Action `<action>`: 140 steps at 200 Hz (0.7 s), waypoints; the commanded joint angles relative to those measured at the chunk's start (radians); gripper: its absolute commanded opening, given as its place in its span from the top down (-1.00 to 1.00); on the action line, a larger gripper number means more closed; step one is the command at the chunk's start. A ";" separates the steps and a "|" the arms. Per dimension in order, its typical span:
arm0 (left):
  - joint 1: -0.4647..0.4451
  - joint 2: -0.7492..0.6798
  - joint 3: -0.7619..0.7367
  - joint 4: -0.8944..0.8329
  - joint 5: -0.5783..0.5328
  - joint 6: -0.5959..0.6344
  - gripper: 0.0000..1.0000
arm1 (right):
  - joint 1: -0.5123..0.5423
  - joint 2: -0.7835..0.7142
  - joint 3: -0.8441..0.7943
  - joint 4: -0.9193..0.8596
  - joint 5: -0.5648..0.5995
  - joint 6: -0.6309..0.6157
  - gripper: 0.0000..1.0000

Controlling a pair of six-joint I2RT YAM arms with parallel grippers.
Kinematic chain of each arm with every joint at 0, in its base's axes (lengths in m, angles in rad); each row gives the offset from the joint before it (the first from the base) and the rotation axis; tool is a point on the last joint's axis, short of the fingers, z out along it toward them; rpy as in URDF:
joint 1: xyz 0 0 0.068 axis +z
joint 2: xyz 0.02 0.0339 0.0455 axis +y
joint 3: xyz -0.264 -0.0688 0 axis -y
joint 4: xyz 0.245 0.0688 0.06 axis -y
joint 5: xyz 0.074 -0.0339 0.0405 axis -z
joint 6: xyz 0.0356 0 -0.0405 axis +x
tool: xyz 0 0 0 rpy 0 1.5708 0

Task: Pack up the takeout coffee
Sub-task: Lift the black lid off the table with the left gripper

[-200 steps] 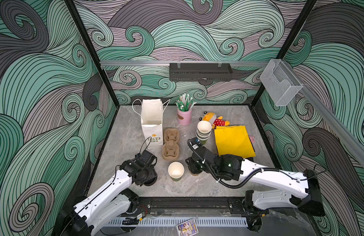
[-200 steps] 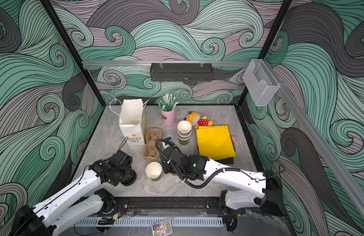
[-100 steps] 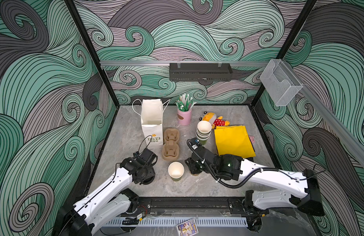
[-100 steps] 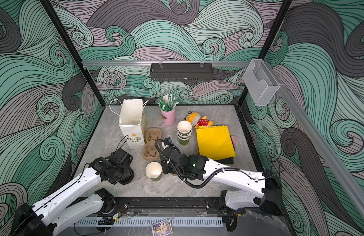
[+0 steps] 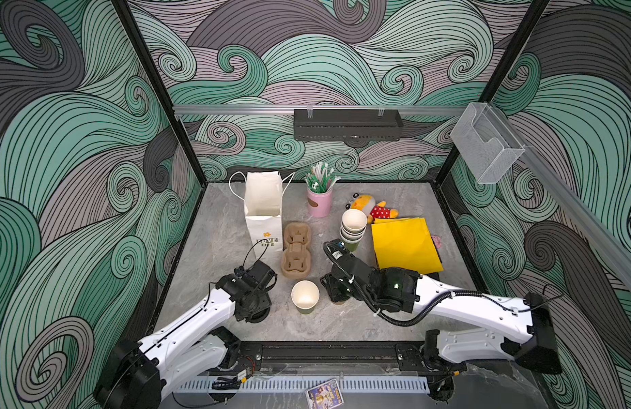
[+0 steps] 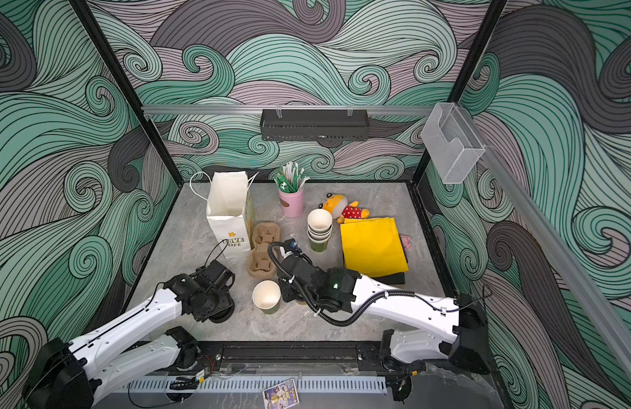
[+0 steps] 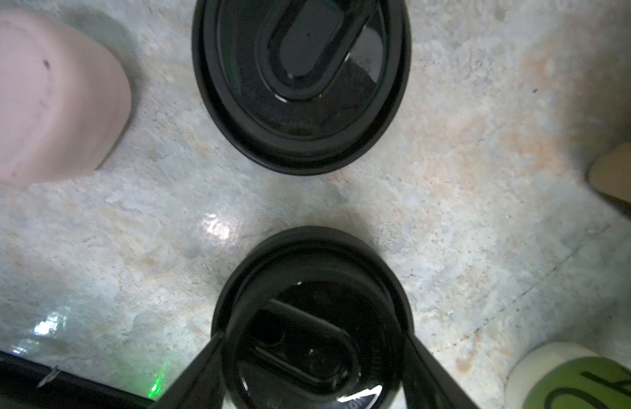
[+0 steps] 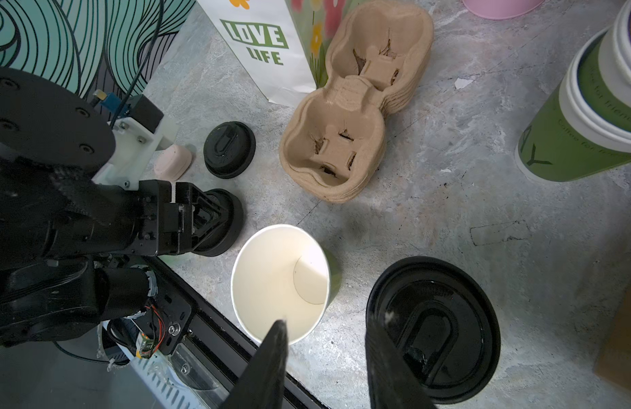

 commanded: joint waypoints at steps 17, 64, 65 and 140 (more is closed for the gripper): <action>-0.004 -0.027 0.023 -0.032 -0.028 -0.004 -0.55 | -0.003 0.000 0.023 -0.013 0.000 0.003 0.22; -0.004 -0.060 0.068 -0.068 -0.131 0.035 -0.70 | -0.004 -0.002 0.026 -0.018 0.002 0.001 0.22; -0.004 -0.060 0.069 -0.068 -0.132 0.037 -0.70 | -0.004 -0.003 0.027 -0.017 0.002 0.001 0.22; 0.142 0.003 0.100 0.073 -0.152 0.212 -0.94 | -0.003 -0.004 0.028 -0.018 -0.005 -0.004 0.22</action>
